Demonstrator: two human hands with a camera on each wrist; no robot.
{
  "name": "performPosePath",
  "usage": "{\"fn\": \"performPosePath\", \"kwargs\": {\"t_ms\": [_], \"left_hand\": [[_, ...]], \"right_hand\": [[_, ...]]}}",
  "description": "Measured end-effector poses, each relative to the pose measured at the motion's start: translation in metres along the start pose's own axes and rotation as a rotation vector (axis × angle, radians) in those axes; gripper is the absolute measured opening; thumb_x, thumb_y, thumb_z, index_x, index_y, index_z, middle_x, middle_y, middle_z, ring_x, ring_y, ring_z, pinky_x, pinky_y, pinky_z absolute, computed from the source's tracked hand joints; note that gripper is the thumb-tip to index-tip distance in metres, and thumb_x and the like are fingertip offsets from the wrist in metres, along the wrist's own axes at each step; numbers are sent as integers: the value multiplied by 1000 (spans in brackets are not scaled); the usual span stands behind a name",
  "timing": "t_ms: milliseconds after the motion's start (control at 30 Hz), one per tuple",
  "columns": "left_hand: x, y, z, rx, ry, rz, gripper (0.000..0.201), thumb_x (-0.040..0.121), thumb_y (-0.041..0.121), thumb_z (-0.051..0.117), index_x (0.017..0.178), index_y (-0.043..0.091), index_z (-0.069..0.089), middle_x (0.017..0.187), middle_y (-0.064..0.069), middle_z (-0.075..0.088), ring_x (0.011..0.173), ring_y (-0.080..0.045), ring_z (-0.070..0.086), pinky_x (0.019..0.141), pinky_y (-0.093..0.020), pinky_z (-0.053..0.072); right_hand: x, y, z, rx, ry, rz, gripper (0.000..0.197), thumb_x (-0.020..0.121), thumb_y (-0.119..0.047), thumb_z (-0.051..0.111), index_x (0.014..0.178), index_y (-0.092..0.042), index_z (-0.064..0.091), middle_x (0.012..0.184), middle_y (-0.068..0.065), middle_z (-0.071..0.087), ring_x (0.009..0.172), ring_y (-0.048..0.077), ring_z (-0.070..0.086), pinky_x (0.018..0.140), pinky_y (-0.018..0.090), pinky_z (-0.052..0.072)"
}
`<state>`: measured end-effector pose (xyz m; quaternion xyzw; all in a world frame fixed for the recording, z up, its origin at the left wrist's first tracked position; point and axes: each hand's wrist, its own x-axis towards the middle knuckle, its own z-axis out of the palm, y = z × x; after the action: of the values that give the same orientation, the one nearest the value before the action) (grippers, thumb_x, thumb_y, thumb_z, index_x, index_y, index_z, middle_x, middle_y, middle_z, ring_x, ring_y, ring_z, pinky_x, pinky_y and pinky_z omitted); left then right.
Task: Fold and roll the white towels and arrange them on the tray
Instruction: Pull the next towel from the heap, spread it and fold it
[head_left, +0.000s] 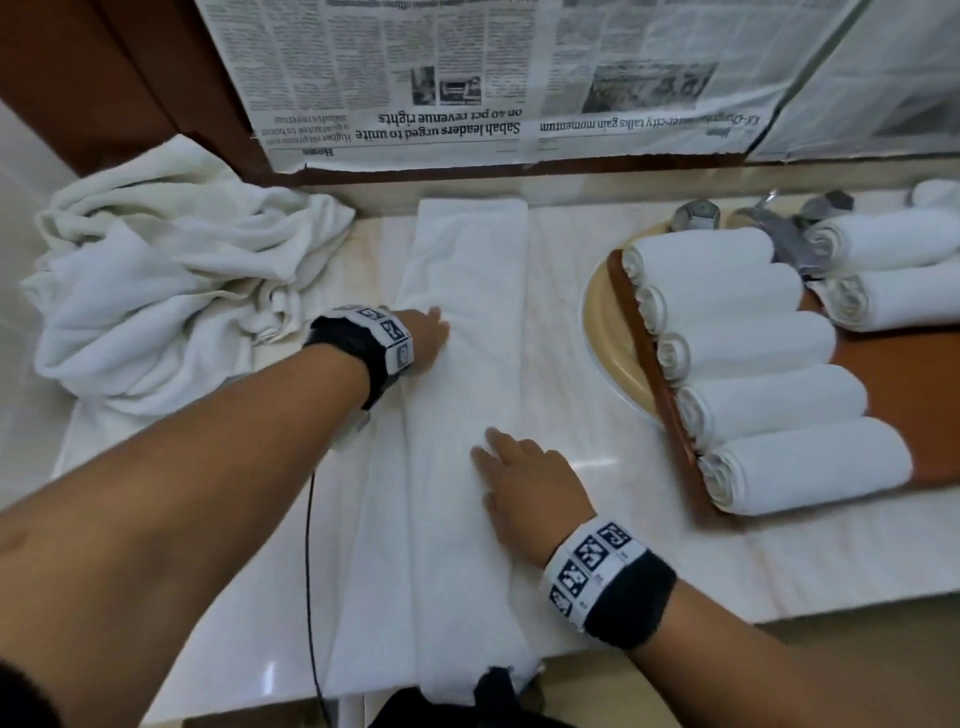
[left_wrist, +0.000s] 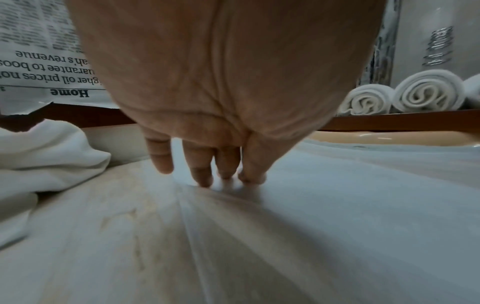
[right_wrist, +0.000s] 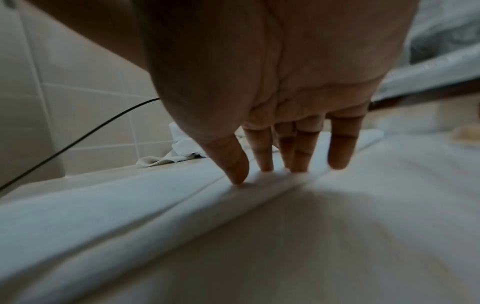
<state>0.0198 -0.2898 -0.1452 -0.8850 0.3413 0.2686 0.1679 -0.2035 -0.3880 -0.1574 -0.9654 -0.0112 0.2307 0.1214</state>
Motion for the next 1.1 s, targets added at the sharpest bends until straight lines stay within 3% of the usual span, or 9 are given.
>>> {"fn": "performPosePath", "kwargs": {"t_ms": [100, 200, 300, 400, 567, 733, 867, 967, 1100], "left_hand": [[-17, 2, 18, -283, 195, 180, 33, 103, 29, 43, 134, 25, 55, 139, -1, 53, 123, -24, 53, 104, -36, 41], [-64, 15, 60, -399, 195, 292, 28, 101, 32, 44, 124, 24, 60, 120, -3, 59, 105, -24, 60, 92, -38, 47], [-114, 19, 95, -345, 220, 199, 33, 100, 49, 36, 111, 29, 59, 108, 4, 58, 98, -20, 59, 85, -37, 43], [-156, 22, 124, -358, 218, 68, 58, 87, 65, 17, 112, 34, 59, 109, 9, 56, 99, -17, 54, 82, -35, 38], [-206, 48, 173, -365, 378, -56, 44, 88, 55, 39, 112, 30, 67, 103, 5, 60, 83, -21, 59, 64, -33, 46], [-231, 83, 181, -363, 506, -127, 44, 85, 43, 53, 123, 24, 64, 127, -5, 61, 96, -26, 64, 70, -39, 55], [-244, 112, 186, -410, 520, -75, 49, 84, 30, 65, 131, 21, 57, 136, -6, 57, 106, -26, 64, 76, -40, 57], [-245, 124, 192, -528, 491, -70, 53, 95, 25, 51, 147, 21, 40, 149, -2, 44, 120, -25, 55, 92, -41, 49], [-242, 126, 204, -699, 431, -63, 60, 96, 13, 46, 153, 23, 29, 150, 1, 42, 130, -25, 44, 104, -41, 41]], "right_hand": [[12, -7, -5, -107, 26, 33, 60, 99, -40, 48, 151, -18, 30, 157, 6, 26, 132, 27, 40, 103, 41, 34], [20, -8, -10, -184, -5, 48, 64, 96, -46, 52, 150, -17, 32, 147, 5, 33, 127, 26, 42, 98, 40, 36], [22, -8, -15, -219, -32, 57, 70, 94, -52, 53, 151, -17, 32, 148, 4, 32, 128, 26, 41, 96, 40, 37], [23, -13, -15, -251, -52, 72, 84, 90, -63, 51, 153, -13, 28, 148, 4, 31, 129, 25, 40, 96, 39, 38], [22, -18, -9, -290, -44, 94, 107, 79, -80, 51, 155, -11, 20, 149, 2, 29, 130, 24, 39, 96, 39, 39], [36, 1, -19, -242, -51, 145, 113, 77, -83, 48, 158, -16, 8, 164, 5, 9, 146, 28, 22, 112, 48, 29], [28, 10, -41, -290, -66, 118, 90, 84, -69, 57, 154, -22, 23, 155, 6, 30, 137, 30, 38, 108, 46, 36], [-12, 4, -24, -217, 5, -19, 69, 88, -57, 59, 145, -23, 39, 139, 5, 42, 124, 27, 47, 101, 43, 43], [-68, -4, 22, 76, -106, -60, 46, 96, -48, 53, 133, -21, 54, 126, 5, 46, 115, 26, 54, 97, 39, 45]]}}
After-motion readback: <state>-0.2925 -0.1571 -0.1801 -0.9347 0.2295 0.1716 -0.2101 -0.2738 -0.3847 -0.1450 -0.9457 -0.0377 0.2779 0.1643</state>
